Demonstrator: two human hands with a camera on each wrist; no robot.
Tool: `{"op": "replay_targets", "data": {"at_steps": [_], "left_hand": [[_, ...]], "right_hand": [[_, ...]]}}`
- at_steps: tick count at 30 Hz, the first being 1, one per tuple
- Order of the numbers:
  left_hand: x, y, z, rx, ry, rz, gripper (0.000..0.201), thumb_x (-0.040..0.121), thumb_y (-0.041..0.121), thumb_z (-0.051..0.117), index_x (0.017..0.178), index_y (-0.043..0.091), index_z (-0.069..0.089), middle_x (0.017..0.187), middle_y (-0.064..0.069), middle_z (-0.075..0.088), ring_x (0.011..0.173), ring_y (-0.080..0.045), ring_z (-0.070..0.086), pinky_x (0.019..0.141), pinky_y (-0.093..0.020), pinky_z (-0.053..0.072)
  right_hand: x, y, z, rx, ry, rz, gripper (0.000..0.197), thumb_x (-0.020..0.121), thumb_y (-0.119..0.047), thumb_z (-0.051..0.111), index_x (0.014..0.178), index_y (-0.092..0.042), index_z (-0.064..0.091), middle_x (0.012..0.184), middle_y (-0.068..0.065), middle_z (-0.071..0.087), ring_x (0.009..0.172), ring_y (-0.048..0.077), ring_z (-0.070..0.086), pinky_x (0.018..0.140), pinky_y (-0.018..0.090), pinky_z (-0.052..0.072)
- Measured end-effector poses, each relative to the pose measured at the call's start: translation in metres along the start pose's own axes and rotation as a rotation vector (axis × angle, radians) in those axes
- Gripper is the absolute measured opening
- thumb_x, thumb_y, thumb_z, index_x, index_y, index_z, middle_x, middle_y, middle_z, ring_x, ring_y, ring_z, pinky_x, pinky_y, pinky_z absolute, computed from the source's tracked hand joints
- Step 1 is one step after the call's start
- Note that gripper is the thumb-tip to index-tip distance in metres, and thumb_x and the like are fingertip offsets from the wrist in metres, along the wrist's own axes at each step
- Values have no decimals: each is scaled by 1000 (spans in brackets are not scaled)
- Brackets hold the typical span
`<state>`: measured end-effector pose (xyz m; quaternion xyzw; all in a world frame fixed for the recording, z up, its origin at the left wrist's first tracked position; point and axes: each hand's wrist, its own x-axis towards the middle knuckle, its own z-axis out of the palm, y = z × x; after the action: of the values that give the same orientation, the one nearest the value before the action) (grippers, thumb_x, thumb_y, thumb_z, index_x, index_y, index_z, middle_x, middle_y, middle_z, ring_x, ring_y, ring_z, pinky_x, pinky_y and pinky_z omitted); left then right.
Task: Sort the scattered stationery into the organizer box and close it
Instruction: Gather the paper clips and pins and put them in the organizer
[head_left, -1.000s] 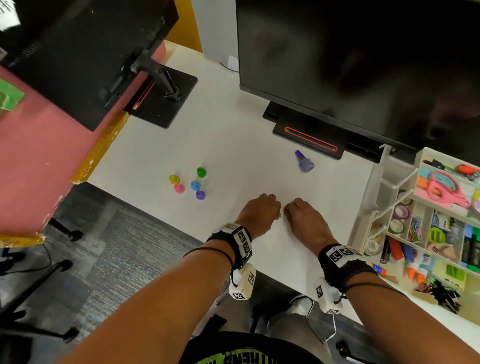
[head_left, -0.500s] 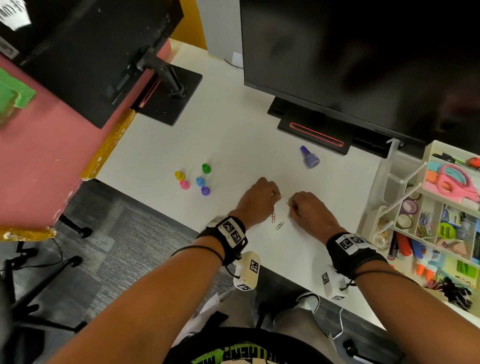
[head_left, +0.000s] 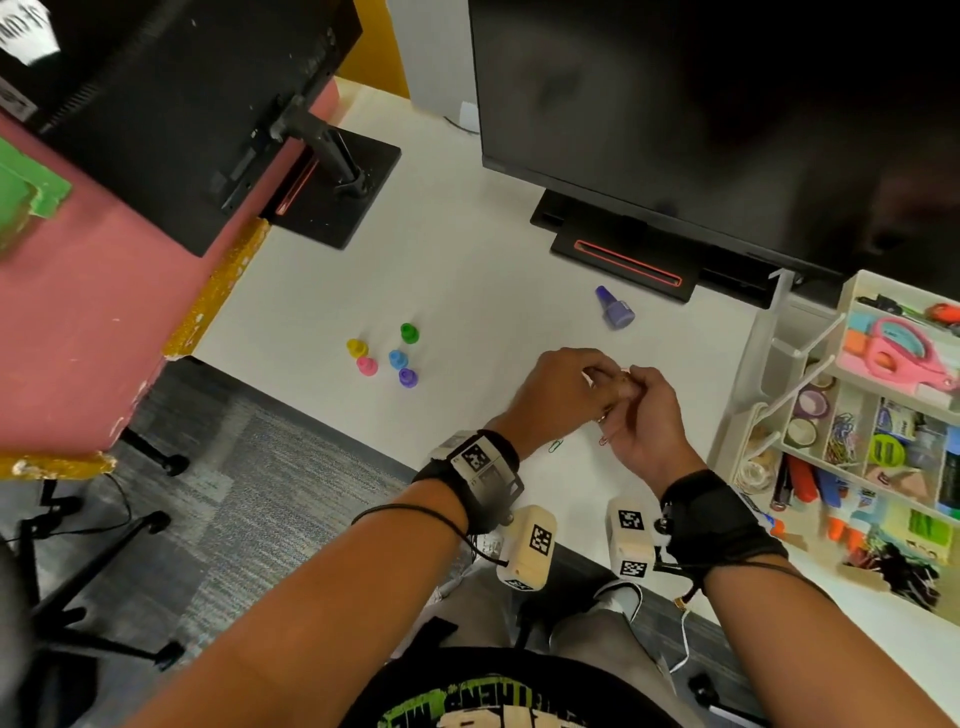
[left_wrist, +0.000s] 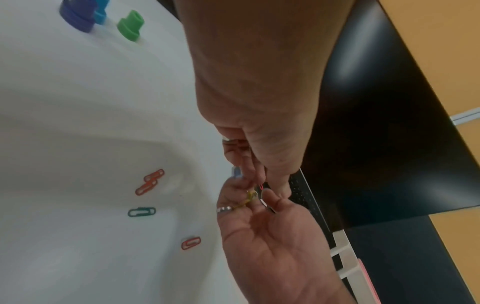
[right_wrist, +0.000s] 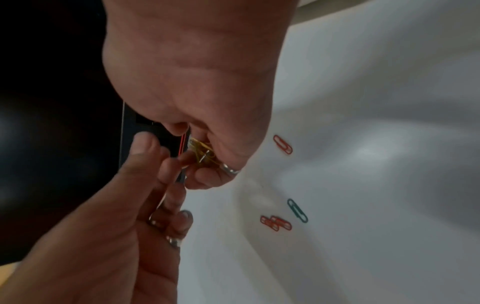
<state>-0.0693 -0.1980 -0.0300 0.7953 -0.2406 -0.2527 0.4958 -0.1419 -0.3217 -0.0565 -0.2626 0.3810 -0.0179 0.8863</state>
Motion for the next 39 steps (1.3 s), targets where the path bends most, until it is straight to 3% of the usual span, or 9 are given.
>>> {"op": "replay_targets", "data": {"at_steps": [3,7,11,14,17,25,29,35,39], "left_hand": [[-7,-17,-13,53,101,13,8,93,15,72,99,13,76,91,6,74,73,4,63,71,-13,52],[-23,-63,-22,331,80,-213,16,88,22,71,103,18,72,98,2,68,89,-15,66,79,-32,55],[-41,-82,-11,424,16,-261,42,84,39,79,119,19,66,106,5,59,91,-11,56,79,-23,40],[-40,-80,-3,504,20,-194,26,89,35,75,106,16,74,103,-1,66,95,-17,61,78,-24,42],[-33,-74,-1,534,10,-175,15,95,25,68,94,12,76,94,-3,69,87,-21,66,70,-25,43],[-28,-70,5,729,-112,-101,20,99,19,52,107,4,62,106,-14,60,93,-30,64,71,-31,44],[-25,-72,1,688,-172,-96,16,99,17,52,106,5,60,107,-13,57,94,-30,62,74,-32,46],[-34,-74,-4,263,-102,-65,7,95,10,57,93,15,60,81,3,63,70,-16,60,66,-36,55],[-34,-68,-2,144,-58,-81,25,98,5,50,108,17,69,92,4,64,74,-5,63,70,-13,49]], "right_hand": [[-5,-10,-5,-190,114,-47,29,99,-20,45,79,-8,61,80,12,64,70,25,60,61,30,43],[-15,-14,-23,-603,249,-173,28,99,-20,52,79,-10,68,65,-1,58,62,19,50,59,30,39],[-27,-1,-48,-1238,161,-417,13,93,-16,71,85,-21,78,71,-15,68,64,8,56,63,23,44],[-25,11,-65,-1585,45,-478,13,93,-21,75,106,-22,78,86,-19,65,74,5,58,74,25,47],[-16,17,-75,-1771,-22,-504,13,97,-21,70,104,-15,79,117,-4,74,98,19,68,91,33,53],[-8,10,-69,-1933,-47,-473,10,101,-23,58,97,-19,67,92,-2,69,82,20,66,76,35,53],[-11,8,-62,-1613,25,-346,15,98,-20,52,85,-13,56,81,2,63,69,16,56,63,33,46],[-15,-4,-36,-318,144,-48,20,88,-16,34,70,-13,43,67,7,44,53,21,39,49,28,33],[-6,-24,-26,-283,150,-27,24,93,-28,43,71,-17,45,66,2,42,51,15,39,43,25,33]]}}
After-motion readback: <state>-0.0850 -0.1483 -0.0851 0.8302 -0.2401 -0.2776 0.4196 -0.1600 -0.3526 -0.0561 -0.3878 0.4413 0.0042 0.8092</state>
